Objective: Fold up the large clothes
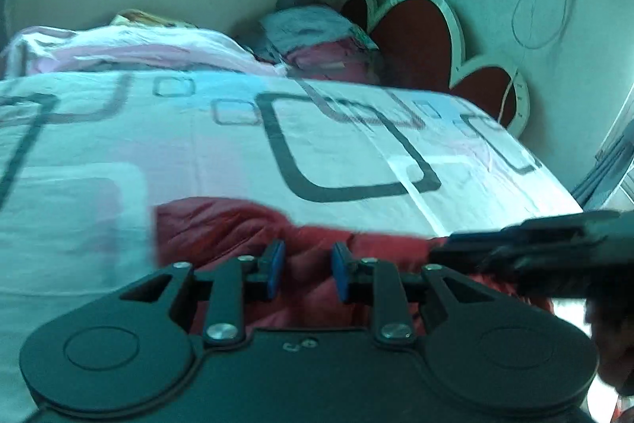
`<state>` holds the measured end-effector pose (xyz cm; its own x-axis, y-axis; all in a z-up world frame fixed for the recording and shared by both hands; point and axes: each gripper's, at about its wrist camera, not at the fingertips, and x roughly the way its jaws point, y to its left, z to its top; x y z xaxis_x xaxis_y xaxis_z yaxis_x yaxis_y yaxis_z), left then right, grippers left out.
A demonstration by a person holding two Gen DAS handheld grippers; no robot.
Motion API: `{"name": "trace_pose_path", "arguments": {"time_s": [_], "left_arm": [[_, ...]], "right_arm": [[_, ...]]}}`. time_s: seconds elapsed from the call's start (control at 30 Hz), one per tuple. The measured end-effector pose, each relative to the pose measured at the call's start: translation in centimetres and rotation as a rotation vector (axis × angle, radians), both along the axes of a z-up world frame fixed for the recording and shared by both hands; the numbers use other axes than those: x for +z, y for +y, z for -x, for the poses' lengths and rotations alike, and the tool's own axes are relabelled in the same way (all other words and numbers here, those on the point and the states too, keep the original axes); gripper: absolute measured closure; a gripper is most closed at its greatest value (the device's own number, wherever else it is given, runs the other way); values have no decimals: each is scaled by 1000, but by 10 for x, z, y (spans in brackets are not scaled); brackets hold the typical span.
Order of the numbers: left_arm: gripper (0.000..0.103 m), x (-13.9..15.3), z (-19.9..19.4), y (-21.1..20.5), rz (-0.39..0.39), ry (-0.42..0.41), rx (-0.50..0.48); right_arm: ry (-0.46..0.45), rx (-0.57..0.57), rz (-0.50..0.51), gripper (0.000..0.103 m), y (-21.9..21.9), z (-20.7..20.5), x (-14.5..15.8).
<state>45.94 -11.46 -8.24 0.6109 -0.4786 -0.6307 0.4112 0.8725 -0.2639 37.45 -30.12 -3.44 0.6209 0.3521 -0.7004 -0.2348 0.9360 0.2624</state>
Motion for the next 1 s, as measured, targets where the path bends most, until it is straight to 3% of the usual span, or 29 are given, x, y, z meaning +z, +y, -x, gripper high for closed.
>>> {"name": "trace_pose_path", "arguments": {"time_s": [0.13, 0.3, 0.4, 0.6, 0.7, 0.83, 0.93, 1.0], "left_arm": [[78, -18, -11, -25, -31, 29, -57], [78, -43, -20, -41, -61, 74, -70], [78, -46, -21, -48, -101, 68, -74], [79, -31, -14, -48, -149, 58, -81], [71, 1, 10, -38, -124, 3, -71], [71, 25, 56, -18, -55, -7, -81], [75, 12, 82, -18, -103, -18, -97], [74, -12, 84, -26, -168, 11, -110]], "right_arm": [[82, -84, 42, 70, -17, -6, -35], [131, -153, -51, 71, -50, -4, -66], [118, -155, -41, 71, -52, -6, -72], [124, -163, -44, 70, -51, -1, -63], [63, -156, -70, 70, -55, 20, -33], [24, -93, -77, 70, -56, 63, -4], [61, -73, 0, 70, -46, 77, -19], [111, -90, -1, 70, -41, 73, -39]]}}
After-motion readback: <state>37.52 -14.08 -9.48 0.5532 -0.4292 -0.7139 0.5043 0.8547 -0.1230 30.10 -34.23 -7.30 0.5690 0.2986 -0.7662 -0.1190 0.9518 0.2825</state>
